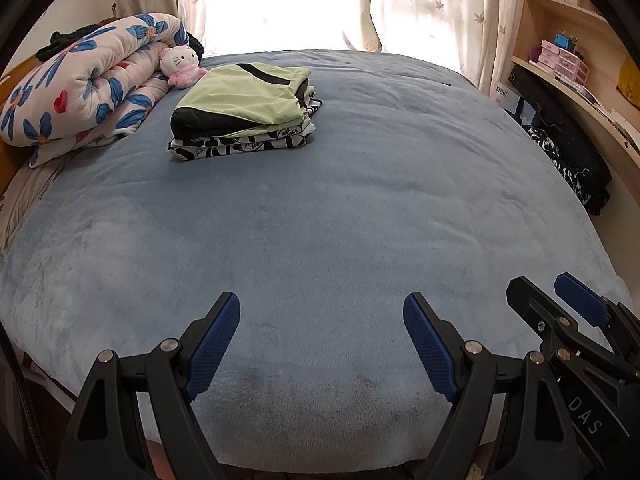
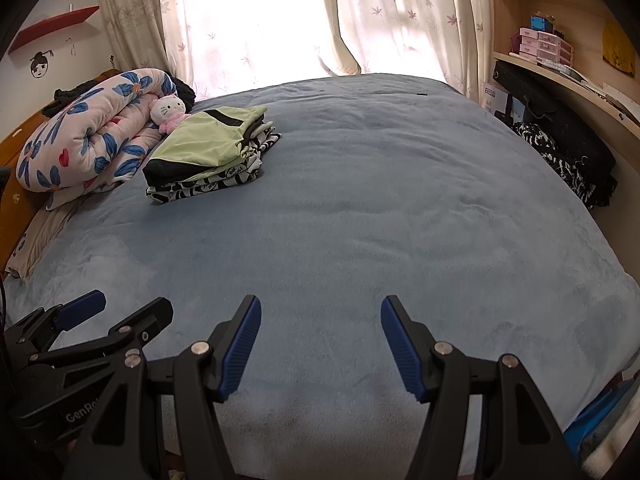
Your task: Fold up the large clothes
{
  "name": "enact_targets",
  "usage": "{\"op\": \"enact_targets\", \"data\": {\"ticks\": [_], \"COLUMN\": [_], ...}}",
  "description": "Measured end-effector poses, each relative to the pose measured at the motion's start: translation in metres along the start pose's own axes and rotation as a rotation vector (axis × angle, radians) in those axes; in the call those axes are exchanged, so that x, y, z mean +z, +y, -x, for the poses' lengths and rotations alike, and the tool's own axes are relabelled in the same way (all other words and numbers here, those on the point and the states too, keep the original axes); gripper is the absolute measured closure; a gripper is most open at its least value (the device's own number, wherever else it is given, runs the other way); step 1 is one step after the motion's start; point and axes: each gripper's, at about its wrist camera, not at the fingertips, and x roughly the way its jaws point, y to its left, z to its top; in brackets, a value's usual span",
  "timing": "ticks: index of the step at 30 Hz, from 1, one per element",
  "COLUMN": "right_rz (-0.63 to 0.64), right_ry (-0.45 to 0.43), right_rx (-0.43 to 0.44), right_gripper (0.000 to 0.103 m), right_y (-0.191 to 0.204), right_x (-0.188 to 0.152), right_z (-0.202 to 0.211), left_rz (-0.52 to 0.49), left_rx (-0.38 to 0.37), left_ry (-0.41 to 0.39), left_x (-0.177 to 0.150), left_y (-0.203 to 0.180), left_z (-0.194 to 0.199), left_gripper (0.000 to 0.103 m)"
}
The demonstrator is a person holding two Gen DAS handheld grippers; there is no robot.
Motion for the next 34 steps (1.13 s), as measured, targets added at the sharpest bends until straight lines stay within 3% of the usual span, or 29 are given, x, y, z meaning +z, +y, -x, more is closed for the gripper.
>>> {"op": "enact_targets", "data": {"ticks": [34], "right_rz": [-0.008], "right_ry": [0.007], "right_rx": [0.001], "right_gripper": [0.040], "right_y": [0.0034], "right_x": [-0.0058], "right_z": [-0.0005], "left_rz": [-0.023], "left_rx": [0.021], "left_ry": [0.006], "left_x": [0.0001], "left_y": [0.0043], "left_z": [0.0007], "left_gripper": [0.021]}}
